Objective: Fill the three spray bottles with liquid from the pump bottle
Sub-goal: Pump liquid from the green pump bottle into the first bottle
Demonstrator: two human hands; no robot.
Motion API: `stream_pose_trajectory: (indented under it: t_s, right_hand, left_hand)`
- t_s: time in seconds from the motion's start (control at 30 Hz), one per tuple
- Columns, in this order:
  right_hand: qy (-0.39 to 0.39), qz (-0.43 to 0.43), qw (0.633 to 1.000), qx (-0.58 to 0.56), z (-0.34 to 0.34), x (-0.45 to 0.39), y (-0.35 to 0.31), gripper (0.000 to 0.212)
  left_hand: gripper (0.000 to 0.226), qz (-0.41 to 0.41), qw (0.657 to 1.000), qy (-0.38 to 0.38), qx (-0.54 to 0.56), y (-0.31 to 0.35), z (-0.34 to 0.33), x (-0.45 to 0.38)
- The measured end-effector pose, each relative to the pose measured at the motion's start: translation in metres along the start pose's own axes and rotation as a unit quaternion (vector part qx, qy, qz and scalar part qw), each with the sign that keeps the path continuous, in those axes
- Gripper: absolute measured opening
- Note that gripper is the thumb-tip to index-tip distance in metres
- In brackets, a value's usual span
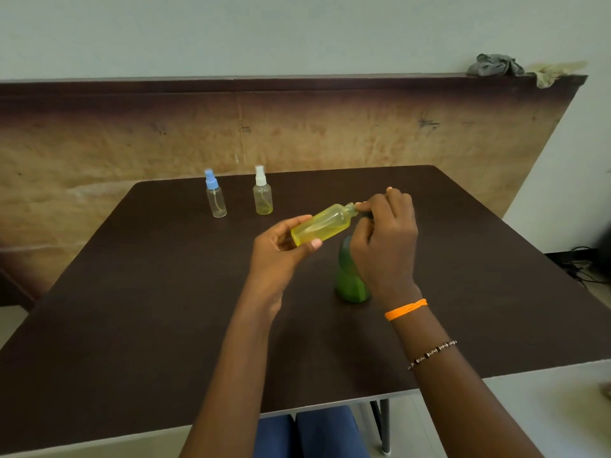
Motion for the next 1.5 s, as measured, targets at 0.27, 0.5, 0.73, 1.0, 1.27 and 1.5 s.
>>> stream_pose_trajectory:
  t_s: [0.27, 0.5, 0.73, 1.0, 1.27, 1.5]
  right_hand:
    - [0.030, 0.009, 0.999, 0.026, -0.005, 0.010, 0.004, 0.026]
    - [0.011, 0.008, 1.000, 0.006, -0.001, 0.001, 0.003, 0.029]
    - [0.032, 0.003, 0.999, -0.007, -0.002, 0.007, 0.002, 0.027]
    - [0.006, 0.014, 1.000, 0.005, -0.003, 0.006, 0.003, 0.025]
    - [0.017, 0.001, 1.000, -0.008, -0.004, 0.003, 0.004, 0.026]
    - [0.044, 0.018, 0.999, 0.000, -0.010, 0.008, 0.009, 0.025]
  left_hand:
    - [0.038, -0.001, 1.000, 0.001, -0.006, 0.001, 0.001, -0.001]
    - [0.037, -0.002, 1.000, 0.001, -0.001, 0.000, 0.002, 0.000]
    - [0.038, -0.004, 1.000, -0.002, -0.009, -0.001, 0.002, -0.002]
    - [0.037, 0.000, 1.000, 0.002, -0.003, -0.001, 0.002, 0.000]
    - [0.038, -0.005, 1.000, -0.004, -0.005, 0.002, 0.002, 0.000]
    - [0.037, 0.000, 1.000, 0.005, -0.007, -0.002, 0.002, 0.000]
Point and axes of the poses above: each hand's wrist, its own x-axis away from the middle knuckle, its own z-axis out of the back of the hand, y = z × x, the point moved 5 cm from there along -x, towards the middle knuckle, and after that the axes turned 9 degrees about z, right-handed, at the moved point
